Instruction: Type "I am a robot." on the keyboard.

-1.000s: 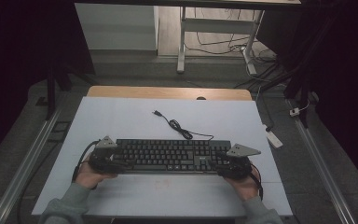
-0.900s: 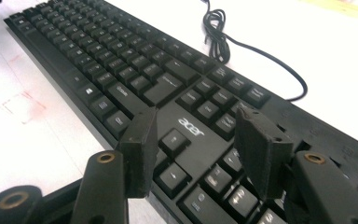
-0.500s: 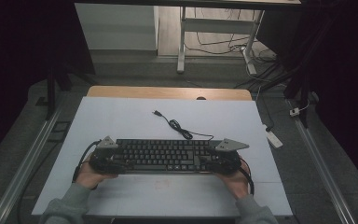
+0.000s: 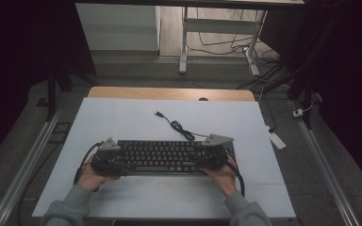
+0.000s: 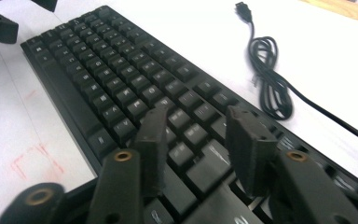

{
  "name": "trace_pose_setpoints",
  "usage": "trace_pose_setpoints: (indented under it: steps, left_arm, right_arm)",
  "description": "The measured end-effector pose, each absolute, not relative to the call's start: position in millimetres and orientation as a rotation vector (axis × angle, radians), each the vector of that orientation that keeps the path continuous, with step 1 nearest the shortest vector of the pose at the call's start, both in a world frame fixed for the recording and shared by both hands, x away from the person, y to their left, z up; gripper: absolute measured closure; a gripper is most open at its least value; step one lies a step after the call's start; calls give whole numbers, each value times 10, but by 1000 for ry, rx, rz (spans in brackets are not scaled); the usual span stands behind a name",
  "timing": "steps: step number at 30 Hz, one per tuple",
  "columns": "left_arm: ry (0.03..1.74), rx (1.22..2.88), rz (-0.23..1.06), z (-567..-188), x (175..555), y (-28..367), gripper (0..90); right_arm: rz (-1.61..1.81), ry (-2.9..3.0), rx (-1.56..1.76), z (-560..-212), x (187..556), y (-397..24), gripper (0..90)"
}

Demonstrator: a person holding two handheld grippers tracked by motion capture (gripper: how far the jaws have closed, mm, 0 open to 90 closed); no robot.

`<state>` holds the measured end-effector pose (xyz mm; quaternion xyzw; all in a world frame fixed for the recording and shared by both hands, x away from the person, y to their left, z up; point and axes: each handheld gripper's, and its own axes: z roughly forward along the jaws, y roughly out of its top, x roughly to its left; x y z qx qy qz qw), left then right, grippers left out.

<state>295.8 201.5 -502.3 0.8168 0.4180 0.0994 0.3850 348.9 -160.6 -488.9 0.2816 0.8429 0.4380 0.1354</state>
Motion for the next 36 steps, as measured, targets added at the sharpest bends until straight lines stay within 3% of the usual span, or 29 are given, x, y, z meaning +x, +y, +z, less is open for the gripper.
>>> trace_pose_setpoints:
  steps: [7,9,36]
  left_arm:
    - [1065,2085,253,-5028,2959,2011,186]
    - [1065,2086,253,-5028,2958,2011,186]
    - [1062,2088,251,-5034,2964,2012,186]
  right_arm:
    - [1283,2515,779,-4919,3563,-1387,857]
    - [1273,2542,764,-4937,3583,-1315,894]
    - [1178,2606,737,-5105,3782,-840,894]
